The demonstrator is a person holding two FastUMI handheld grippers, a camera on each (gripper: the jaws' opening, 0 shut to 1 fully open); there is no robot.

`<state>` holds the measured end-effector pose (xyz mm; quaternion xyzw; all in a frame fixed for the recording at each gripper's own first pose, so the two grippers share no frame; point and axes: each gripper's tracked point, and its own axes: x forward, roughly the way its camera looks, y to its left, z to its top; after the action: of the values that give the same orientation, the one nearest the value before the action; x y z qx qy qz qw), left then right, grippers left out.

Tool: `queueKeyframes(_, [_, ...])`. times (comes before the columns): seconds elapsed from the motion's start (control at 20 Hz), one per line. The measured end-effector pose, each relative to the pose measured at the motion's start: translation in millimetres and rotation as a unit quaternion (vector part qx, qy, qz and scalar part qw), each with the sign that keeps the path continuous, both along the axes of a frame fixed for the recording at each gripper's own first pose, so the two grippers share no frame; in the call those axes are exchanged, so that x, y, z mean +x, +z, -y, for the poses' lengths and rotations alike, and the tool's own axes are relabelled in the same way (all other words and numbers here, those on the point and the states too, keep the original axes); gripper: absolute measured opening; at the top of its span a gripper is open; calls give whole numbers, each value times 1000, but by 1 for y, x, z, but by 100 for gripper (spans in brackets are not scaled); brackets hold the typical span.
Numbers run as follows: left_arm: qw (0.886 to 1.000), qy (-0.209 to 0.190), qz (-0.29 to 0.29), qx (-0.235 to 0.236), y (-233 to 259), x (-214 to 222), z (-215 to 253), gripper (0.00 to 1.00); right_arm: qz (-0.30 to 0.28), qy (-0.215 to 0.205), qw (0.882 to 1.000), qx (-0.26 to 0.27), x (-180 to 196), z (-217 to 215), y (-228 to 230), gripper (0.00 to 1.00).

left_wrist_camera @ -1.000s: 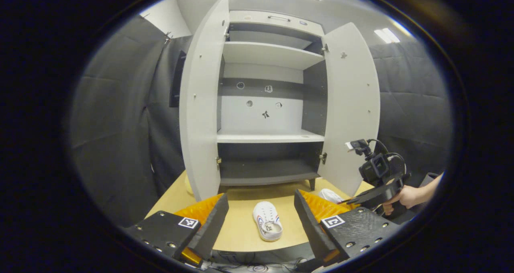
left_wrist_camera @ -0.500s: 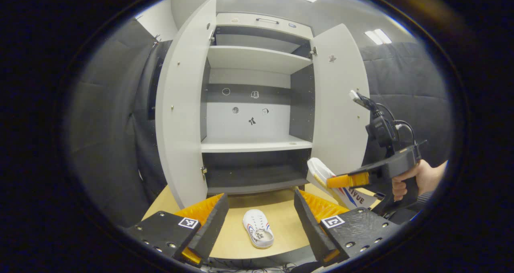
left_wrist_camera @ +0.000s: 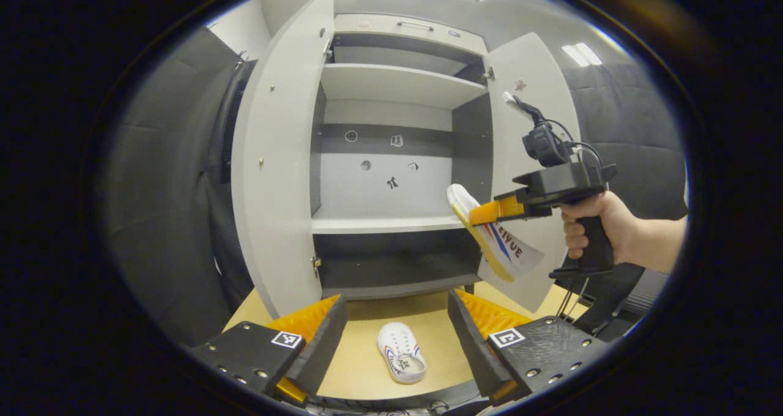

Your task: Grab one shoe with the right hand and put it into the shoe cabinet, grab the other shoe with the left hand and put it into the shoe cabinet; then close the right door with the right hand and the left door with the left hand.

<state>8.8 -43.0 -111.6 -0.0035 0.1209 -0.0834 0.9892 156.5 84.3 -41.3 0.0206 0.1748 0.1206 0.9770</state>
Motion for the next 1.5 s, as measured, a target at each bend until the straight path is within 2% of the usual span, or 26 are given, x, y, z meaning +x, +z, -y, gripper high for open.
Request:
queueKeyframes(0.15, [1000,4,-1,21,-1,21,-2,94,27,-7,1000,13,41,-1,25,2])
queueKeyframes(0.35, [1000,5,-6,1,5,50,7,94,58,-19,998,15,92,9,50,2])
queueKeyframes(0.5, [1000,13,-2,8,13,71,11,94,78,-28,996,21,130,12,63,1])
queueKeyframes(0.6, [1000,20,10,20,23,87,11,94,80,-35,996,23,157,12,63,2])
queueKeyframes(0.75, [1000,16,11,4,28,103,25,94,79,-35,996,11,189,8,60,2])
queueKeyframes(1.05, [998,53,-8,29,22,116,18,94,64,-29,997,17,229,0,47,1])
queueKeyframes(1.3, [992,123,-8,35,34,122,-14,94,47,-35,998,24,260,-3,28,1])
queueKeyframes(1.4, [990,135,-12,34,31,118,-17,94,31,-42,998,26,265,-2,19,3])
queueKeyframes(1.5, [990,138,-16,29,25,113,-18,94,13,-46,998,28,271,-2,7,10])
